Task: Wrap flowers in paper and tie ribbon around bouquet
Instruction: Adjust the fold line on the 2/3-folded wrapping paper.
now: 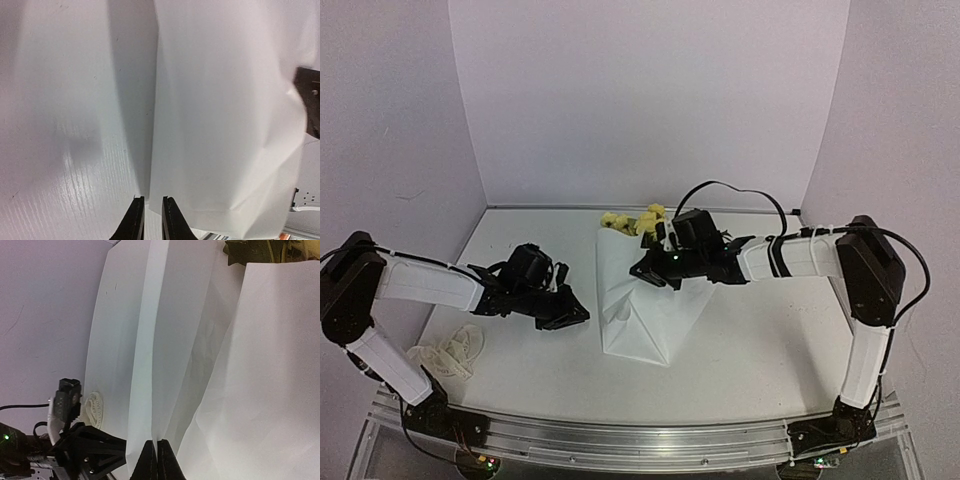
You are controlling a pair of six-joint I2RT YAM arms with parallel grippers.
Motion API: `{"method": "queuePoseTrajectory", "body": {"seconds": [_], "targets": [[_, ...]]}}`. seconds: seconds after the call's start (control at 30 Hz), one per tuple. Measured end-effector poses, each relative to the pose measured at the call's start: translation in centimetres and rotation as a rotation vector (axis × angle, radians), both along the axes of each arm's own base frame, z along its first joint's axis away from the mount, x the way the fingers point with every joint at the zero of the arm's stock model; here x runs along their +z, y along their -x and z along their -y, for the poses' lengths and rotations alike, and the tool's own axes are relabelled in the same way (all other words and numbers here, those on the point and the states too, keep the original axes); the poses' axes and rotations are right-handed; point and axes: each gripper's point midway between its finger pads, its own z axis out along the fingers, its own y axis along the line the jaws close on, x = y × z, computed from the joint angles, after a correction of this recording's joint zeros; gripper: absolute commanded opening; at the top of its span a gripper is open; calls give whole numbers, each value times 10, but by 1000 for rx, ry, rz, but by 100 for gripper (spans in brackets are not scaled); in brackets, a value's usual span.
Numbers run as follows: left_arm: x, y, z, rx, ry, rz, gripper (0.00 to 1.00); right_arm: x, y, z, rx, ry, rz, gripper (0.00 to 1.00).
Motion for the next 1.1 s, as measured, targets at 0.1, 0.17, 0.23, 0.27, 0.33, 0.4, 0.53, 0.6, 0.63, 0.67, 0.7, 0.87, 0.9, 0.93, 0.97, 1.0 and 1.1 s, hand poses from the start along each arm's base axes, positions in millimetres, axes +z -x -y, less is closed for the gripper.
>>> {"method": "queuePoseTrajectory", "body": {"seconds": [0.1,0.17,0.23,0.27,0.33,0.4,0.53,0.6,0.63,0.67,0.7,0.87,0.9,0.93,0.97,1.0,1.1], "targets": [[-13,-3,8,-15,-16,-31,15,8,4,1,8,2,14,8],[-13,-8,16,-25,-12,-31,16,15,8,1,17,7,30,19],[-9,-13,25,-39,-3,-19,16,19,15,-1,35,21,45,33],[-6,-16,31,-49,4,-10,16,21,20,-1,44,31,49,39],[-2,-20,39,-66,14,4,16,22,28,0,57,60,56,45],[1,-23,45,-80,23,16,16,23,35,5,61,87,64,48],[1,-25,51,-100,29,19,17,26,51,34,30,150,79,49],[-1,-23,52,-109,28,14,17,26,59,53,0,176,91,51],[-1,-23,52,-110,28,14,17,25,64,64,-15,192,92,51],[-1,-23,52,-112,28,15,17,22,68,73,-28,204,95,50],[-1,-23,52,-113,28,15,17,19,72,82,-39,218,94,46],[0,-21,53,-123,35,12,16,-3,85,90,-35,266,62,23],[0,-20,54,-127,38,10,15,-6,88,86,-22,272,59,20],[0,-20,54,-130,41,8,15,-11,93,79,-3,280,52,17],[1,-19,55,-135,44,7,15,-17,100,70,19,285,44,14],[1,-19,56,-140,49,7,15,-22,105,63,39,287,37,13],[2,-16,57,-157,58,5,14,-39,118,43,94,283,7,11]]}}
